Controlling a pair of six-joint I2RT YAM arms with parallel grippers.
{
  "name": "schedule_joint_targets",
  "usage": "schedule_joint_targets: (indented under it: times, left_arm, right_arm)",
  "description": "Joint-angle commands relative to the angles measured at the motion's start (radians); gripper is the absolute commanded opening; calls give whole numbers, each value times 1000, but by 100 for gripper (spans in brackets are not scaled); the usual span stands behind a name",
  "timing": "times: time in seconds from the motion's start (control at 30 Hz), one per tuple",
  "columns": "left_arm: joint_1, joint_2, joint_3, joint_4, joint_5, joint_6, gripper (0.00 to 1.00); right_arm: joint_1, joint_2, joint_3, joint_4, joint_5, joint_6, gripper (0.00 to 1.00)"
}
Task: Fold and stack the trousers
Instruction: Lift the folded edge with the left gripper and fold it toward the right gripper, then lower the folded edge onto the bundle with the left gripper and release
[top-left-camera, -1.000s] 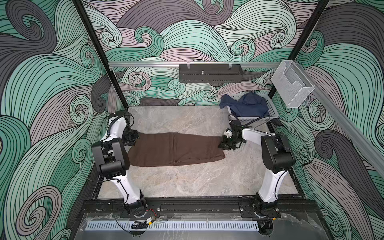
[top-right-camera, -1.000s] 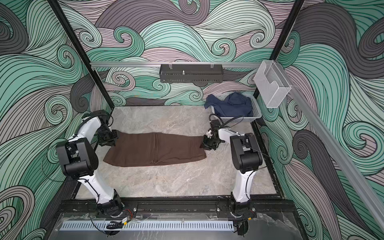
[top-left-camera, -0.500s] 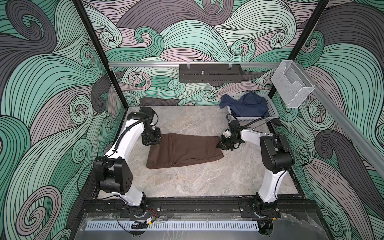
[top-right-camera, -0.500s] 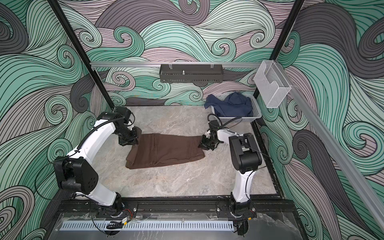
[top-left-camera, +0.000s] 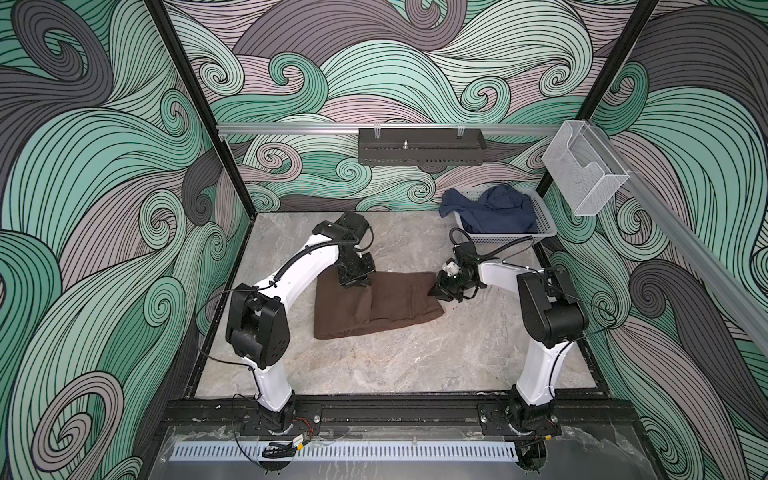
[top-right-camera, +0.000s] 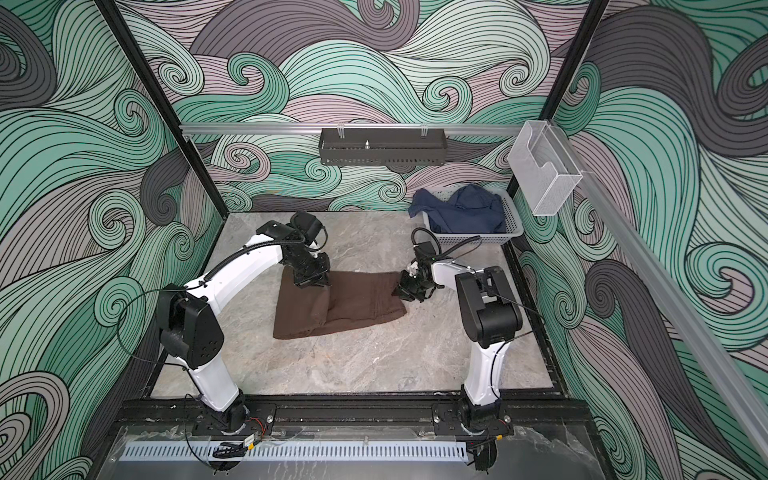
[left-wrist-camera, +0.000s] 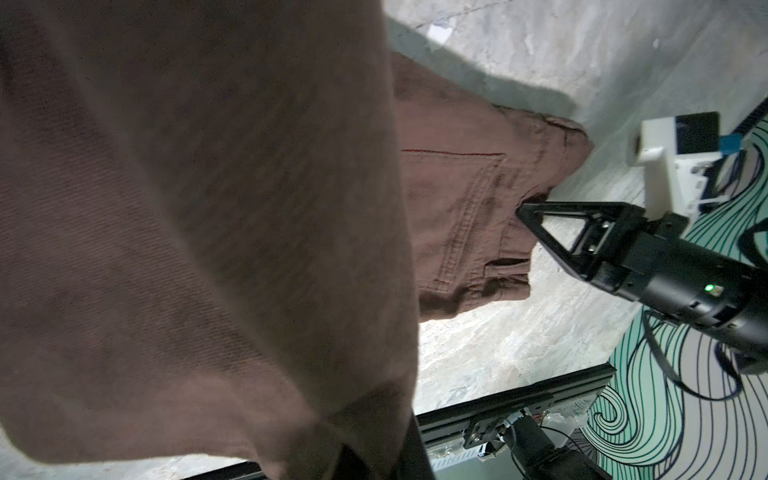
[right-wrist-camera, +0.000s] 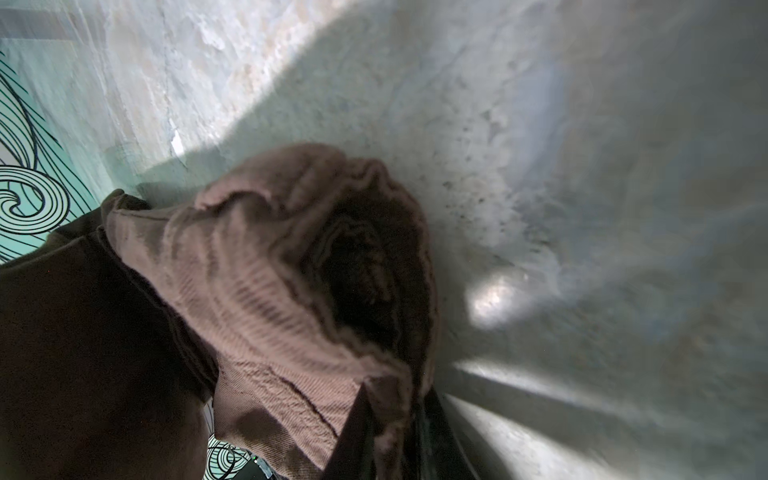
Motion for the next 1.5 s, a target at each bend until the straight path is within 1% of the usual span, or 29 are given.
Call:
schedule_joint_targets:
  times: [0.0,0.1,0.33,0.53,0.8,0.93,1.23,1.37,1.47]
  left_arm:
    - [-45,35,67,56,22,-69,0]
    - [-77,80,99,72,21,-89,0]
    - [-145,209,234,66,35,-105,0]
    - [-171,313,339,38,51,-106,0]
    - [-202,404,473,4,64,-107,0]
    - [-217,433,469,33,104,-124,0]
    - [-232,480,479,65,127,-143,0]
    - [-238,507,500,49,127,-135,0]
    - [-230,513,510,49,97,-127,0]
  right_arm:
    - [21,22,-29,-13,2,17,17]
    - [22,25,-26,-12,-4,19,17]
    - [21,38,-16,-12,-13,20,17]
    - [22,52,-13,1,-26,31,17]
    - [21,64,-6,1,-33,29,17]
    - [21,71,-4,3,-37,28,17]
    - [22,71,-6,2,-38,30,17]
    - [20,67,-8,3,-37,29,17]
    - [20,65,-11,2,-35,31,17]
